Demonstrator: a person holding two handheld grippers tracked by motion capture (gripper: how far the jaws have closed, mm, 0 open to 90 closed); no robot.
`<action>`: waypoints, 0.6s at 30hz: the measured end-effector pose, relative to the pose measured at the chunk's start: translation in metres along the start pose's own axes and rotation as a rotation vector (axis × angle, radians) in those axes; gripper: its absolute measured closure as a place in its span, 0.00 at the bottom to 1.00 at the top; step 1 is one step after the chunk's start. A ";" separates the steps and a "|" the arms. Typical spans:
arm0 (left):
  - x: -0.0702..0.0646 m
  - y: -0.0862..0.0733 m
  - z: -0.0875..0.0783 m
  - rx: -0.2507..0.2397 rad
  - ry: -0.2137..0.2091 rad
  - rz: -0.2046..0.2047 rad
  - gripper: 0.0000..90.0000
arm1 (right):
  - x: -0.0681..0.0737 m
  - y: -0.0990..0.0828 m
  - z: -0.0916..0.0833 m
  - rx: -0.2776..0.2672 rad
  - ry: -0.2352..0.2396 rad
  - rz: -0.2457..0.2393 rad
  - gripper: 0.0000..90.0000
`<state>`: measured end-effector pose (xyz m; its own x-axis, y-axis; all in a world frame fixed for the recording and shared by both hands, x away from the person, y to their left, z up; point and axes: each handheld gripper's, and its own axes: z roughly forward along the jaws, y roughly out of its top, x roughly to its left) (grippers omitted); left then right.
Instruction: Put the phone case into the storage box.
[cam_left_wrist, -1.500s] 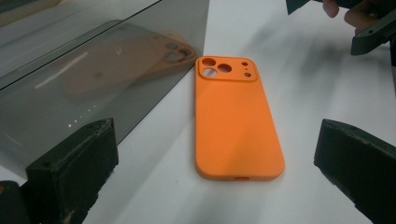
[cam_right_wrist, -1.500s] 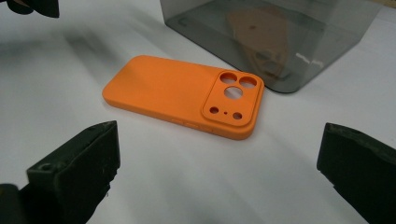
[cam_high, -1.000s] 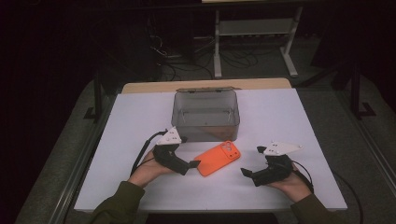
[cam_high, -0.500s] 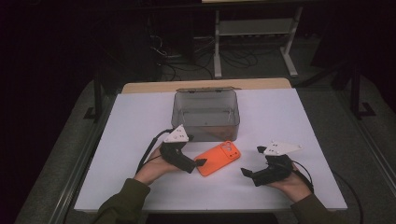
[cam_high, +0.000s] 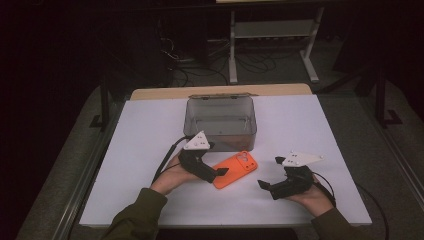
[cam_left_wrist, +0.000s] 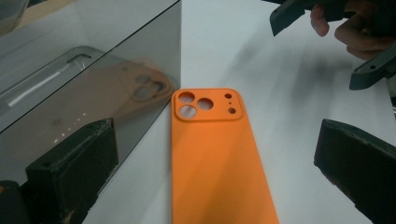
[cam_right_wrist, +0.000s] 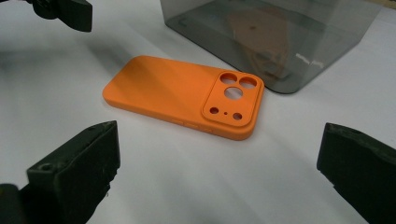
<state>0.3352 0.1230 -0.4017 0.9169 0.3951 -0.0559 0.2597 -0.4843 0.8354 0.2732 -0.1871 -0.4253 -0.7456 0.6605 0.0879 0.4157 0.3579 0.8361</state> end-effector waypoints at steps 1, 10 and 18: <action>0.000 0.001 0.001 0.000 -0.001 0.002 0.00 | 0.000 0.000 0.000 0.001 0.000 -0.001 0.00; -0.001 0.005 0.012 0.005 -0.013 0.005 0.00 | 0.000 0.000 0.000 0.000 0.001 0.002 0.00; -0.002 0.009 0.017 -0.004 -0.021 0.008 0.00 | -0.001 0.000 0.000 -0.001 0.002 0.001 0.00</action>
<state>0.3407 0.1045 -0.4038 0.9252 0.3747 -0.0602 0.2509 -0.4848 0.8379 0.2738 -0.1874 -0.4255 -0.7463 0.6596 0.0894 0.4157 0.3569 0.8366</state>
